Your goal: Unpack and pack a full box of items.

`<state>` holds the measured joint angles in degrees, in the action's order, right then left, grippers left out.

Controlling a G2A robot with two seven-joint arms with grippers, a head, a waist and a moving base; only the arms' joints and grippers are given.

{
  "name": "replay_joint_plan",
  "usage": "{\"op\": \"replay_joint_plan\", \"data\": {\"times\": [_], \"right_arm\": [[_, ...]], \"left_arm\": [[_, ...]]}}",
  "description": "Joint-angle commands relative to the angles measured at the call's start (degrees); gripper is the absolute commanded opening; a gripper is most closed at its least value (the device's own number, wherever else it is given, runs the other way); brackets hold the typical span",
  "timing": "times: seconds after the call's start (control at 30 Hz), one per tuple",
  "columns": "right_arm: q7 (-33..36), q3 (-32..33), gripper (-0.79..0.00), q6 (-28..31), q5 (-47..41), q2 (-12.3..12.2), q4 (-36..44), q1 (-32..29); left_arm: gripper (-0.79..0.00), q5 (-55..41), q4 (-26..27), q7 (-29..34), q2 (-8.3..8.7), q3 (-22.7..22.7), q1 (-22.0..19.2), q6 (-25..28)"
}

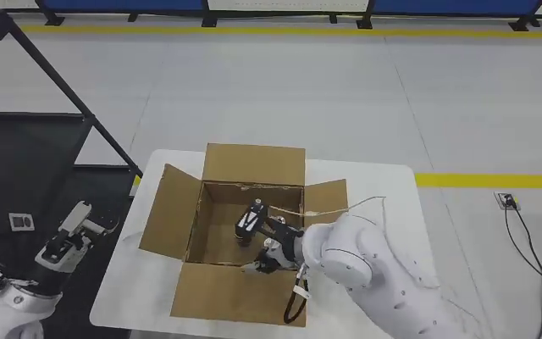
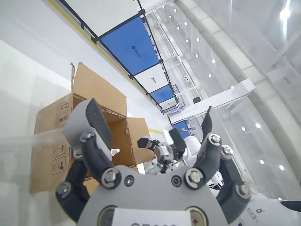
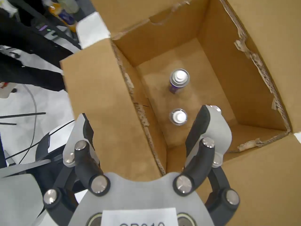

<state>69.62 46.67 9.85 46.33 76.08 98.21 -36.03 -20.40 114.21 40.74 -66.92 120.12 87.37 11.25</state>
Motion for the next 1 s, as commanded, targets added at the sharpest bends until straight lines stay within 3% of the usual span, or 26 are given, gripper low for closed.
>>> {"op": "replay_joint_plan", "data": {"times": [0.0,0.27,0.67,0.73,0.77,0.87,0.97], "right_arm": [[0.87,-2.81,0.000,-2.86,1.16,0.92,-4.58,2.98],[0.02,-11.12,0.000,-10.23,6.54,4.64,-16.51,9.36],[0.07,-13.69,-0.009,-13.30,6.97,7.36,-25.34,9.99],[0.09,-13.73,-0.157,-13.34,6.85,7.65,-26.24,9.89],[0.15,-13.81,-0.409,-13.42,7.00,7.79,-26.62,9.89],[0.43,-13.77,-0.493,-13.49,6.48,8.20,-27.77,9.67],[0.75,-13.52,-0.493,-12.89,5.28,8.60,-28.91,9.58]], "left_arm": [[0.000,-1.50,0.00,0.41,0.08,0.65,0.21,0.05],[0.000,-2.61,0.10,0.76,0.28,1.23,0.62,0.34],[0.000,-2.61,0.10,0.76,0.28,1.23,0.62,0.34],[0.000,-2.61,0.10,0.76,0.28,1.23,0.62,0.34],[0.000,-2.61,0.10,0.76,0.28,1.23,0.62,0.34],[0.000,-2.61,0.10,0.76,0.28,1.23,0.62,0.34],[0.000,-2.61,0.10,0.76,0.28,1.23,0.62,0.34]]}}
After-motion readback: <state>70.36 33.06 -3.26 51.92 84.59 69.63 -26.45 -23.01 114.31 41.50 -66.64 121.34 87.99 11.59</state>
